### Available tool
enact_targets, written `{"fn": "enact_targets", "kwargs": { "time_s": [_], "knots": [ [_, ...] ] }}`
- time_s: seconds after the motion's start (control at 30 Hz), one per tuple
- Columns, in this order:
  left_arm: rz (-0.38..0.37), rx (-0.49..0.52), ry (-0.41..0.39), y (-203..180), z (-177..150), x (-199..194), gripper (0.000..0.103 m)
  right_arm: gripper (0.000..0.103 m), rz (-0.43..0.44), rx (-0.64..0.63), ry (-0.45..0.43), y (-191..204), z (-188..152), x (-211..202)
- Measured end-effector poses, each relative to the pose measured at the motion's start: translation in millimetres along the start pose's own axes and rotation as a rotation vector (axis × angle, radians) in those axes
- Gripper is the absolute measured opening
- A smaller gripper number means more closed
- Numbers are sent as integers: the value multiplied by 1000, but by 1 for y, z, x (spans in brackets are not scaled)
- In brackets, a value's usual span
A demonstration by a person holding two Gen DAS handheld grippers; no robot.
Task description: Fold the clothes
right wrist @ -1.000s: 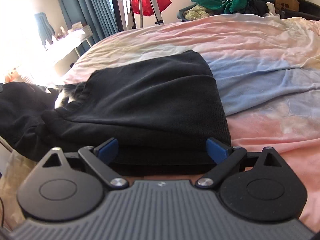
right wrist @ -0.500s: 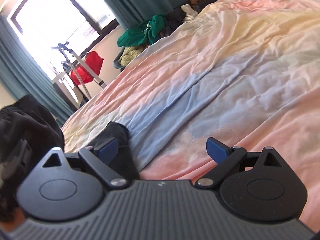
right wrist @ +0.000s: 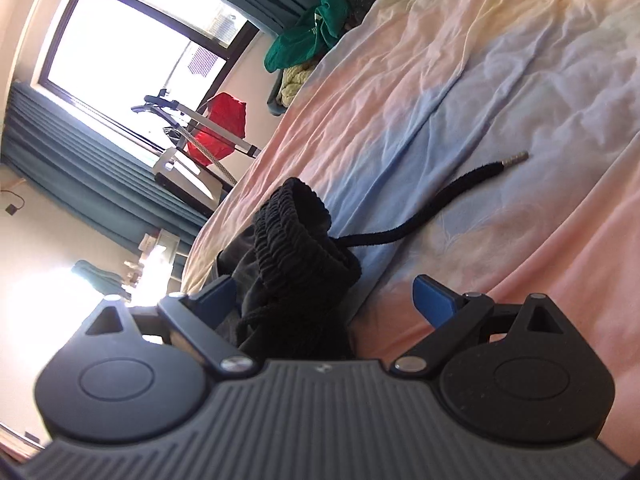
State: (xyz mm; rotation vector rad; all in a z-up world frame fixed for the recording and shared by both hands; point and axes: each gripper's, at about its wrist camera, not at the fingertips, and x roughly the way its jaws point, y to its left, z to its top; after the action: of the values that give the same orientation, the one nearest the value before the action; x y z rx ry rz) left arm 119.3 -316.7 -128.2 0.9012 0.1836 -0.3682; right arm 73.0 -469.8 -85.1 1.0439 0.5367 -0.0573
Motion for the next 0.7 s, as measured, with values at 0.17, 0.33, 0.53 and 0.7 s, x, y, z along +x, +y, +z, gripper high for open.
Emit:
{"fn": "enact_targets", "kwargs": {
  "time_s": [0.17,0.33,0.53,0.7],
  "knots": [
    [21,45,17,47,-54,-35,75,97,18,47,56,3,-8,14],
    [82,18,69,92,-101,-48,76,97,23,69,75,9,-23,31],
    [71,-173,115,142,-133,-48,53,96,43,77,37,11,-30,50],
    [22,-188,130,156,-145,-43,40,60,15,-9,-4,26,-36,52]
  ]
}}
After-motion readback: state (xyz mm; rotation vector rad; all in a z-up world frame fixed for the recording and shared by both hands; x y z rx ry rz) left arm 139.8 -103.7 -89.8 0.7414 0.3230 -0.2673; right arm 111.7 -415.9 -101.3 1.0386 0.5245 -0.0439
